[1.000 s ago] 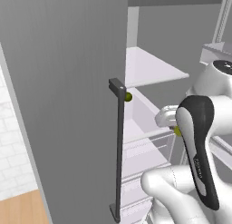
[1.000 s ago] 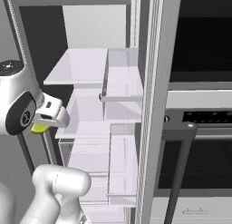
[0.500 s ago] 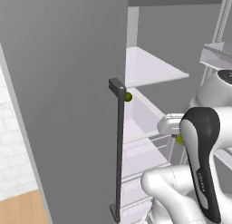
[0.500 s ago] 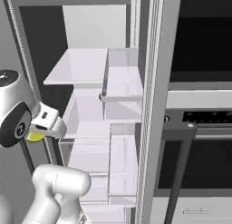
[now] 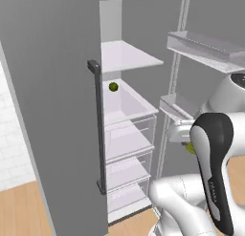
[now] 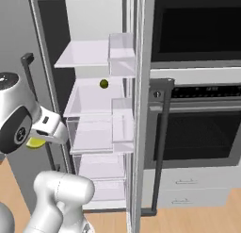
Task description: Grab a lemon wedge from the fridge and one ice cube from the ice bowl, and put them in the glass of lemonade.
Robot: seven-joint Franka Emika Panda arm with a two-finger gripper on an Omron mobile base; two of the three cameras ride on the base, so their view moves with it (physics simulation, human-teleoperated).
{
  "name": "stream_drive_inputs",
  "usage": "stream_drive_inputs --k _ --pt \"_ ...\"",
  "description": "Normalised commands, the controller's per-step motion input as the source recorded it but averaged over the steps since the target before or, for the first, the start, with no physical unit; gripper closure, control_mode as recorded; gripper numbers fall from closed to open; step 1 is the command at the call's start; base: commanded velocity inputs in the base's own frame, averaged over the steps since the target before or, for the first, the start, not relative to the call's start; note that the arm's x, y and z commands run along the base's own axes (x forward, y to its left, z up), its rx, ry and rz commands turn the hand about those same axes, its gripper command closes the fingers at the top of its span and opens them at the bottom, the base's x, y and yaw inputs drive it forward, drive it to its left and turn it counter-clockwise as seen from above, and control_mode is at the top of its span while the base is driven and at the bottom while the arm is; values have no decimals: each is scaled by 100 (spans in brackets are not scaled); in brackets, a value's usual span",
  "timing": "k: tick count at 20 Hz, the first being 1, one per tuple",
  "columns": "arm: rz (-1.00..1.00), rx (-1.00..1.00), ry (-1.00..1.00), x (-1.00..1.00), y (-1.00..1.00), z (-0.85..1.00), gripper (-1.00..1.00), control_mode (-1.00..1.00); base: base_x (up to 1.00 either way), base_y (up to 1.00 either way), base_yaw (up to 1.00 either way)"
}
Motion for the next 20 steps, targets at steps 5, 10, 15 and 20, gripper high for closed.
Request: stream_drive_inputs --k 5,10,15,20 --pt "0 0 0 0 0 0 100 100 -100 -5 -35" --pt "0 0 0 0 0 0 100 100 -70 -18 -65" --pt "0 0 0 0 0 0 100 100 -13 -32 -79" --pt "0 0 0 0 0 0 100 100 9 -67 -69"
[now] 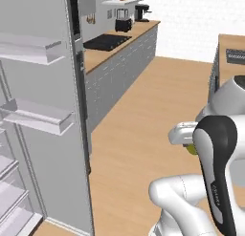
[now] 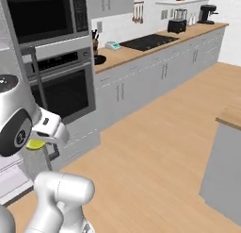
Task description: Grab a lemon wedge from the fridge and one ice cube from the ice bowl, and put them in the glass of lemonade.
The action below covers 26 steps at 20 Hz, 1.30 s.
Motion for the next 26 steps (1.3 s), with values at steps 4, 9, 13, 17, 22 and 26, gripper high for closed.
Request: stream_drive_inputs --k 4,9,13,17,22,26 --pt "0 0 0 0 0 0 100 100 99 -38 -22" --pt "0 0 0 0 0 0 100 100 100 -14 -3" --pt "0 0 0 0 0 0 100 100 100 -12 0" --pt "0 0 0 0 0 0 100 100 100 0 9" --pt "0 0 0 0 0 0 100 100 100 0 19" --pt "0 0 0 0 0 0 100 100 100 6 21"
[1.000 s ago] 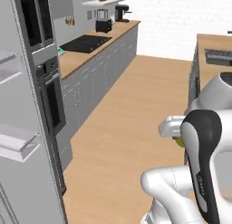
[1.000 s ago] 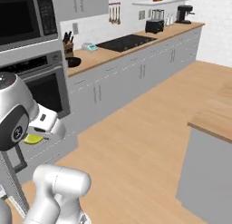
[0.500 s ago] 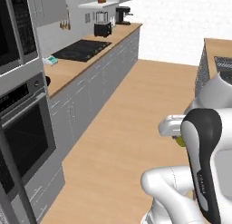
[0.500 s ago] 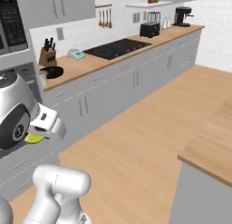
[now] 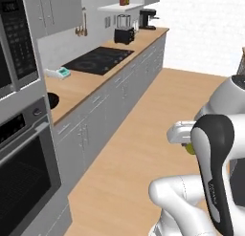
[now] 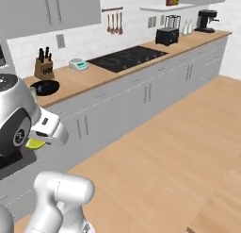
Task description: Grab a lemon wedge from the fridge and one ice cube from the ice bowl, and put them in the glass of lemonade.
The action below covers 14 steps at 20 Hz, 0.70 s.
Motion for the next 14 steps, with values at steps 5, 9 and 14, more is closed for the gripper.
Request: stream_drive_inputs --k 5,9,14 --pt "0 0 0 0 0 0 100 100 100 6 26" --pt "0 0 0 0 0 0 100 100 100 20 38" --pt "0 0 0 0 0 0 100 100 100 5 61"
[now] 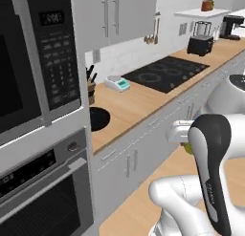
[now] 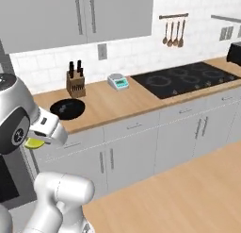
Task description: Grab a lemon wedge from the fridge and one ice cube from the ice bowl, and put them in the glass of lemonade.
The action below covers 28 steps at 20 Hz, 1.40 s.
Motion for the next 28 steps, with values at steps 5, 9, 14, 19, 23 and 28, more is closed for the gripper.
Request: stream_drive_inputs --k 5,9,14,19,23,28 --pt "0 0 0 0 0 0 100 100 97 -39 59" --pt "0 0 0 0 0 0 100 100 87 -72 60" --pt "0 0 0 0 0 0 100 100 36 -59 76" --pt "0 0 0 0 0 0 100 100 13 -18 76" --pt "0 0 0 0 0 0 100 100 26 -20 43" --pt "0 0 0 0 0 0 100 100 38 -31 3"
